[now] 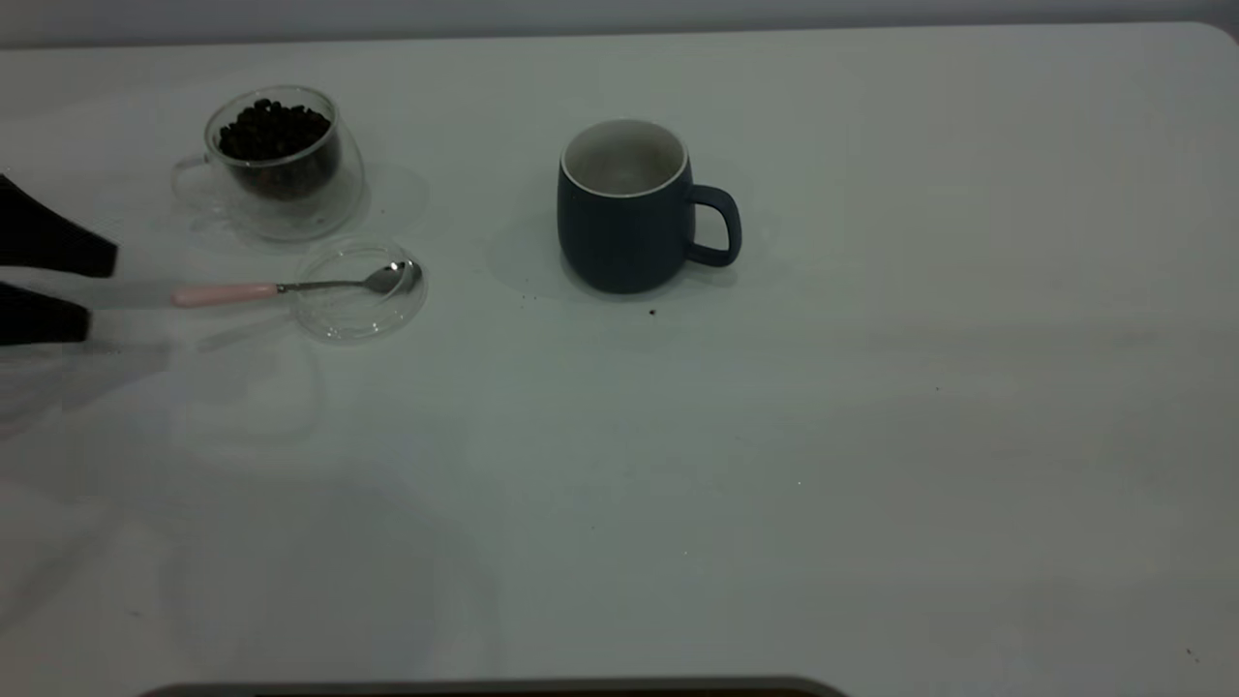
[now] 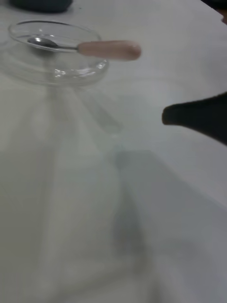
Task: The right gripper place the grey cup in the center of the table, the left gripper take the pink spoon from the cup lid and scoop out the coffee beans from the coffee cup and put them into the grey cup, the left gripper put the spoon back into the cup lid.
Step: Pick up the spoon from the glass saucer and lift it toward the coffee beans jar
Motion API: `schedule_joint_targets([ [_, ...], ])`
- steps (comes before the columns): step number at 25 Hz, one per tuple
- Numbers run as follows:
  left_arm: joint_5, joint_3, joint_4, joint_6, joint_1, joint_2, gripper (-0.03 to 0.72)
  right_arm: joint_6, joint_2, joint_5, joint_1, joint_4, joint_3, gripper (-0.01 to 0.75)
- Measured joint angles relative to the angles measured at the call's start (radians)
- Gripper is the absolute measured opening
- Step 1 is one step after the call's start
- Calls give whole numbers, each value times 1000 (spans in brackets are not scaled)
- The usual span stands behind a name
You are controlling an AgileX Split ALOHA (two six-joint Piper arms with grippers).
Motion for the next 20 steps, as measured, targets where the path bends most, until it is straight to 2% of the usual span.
schedule_joint_targets([
  [5, 8, -4, -128, 107, -58, 45, 703, 0, 0, 0, 0, 0, 0, 591],
  [13, 14, -42, -176, 119, -154, 97, 700, 0, 0, 0, 0, 0, 0, 591],
  [20, 44, -49, -209, 93, -166, 125, 683, 0, 0, 0, 0, 1, 0, 591],
])
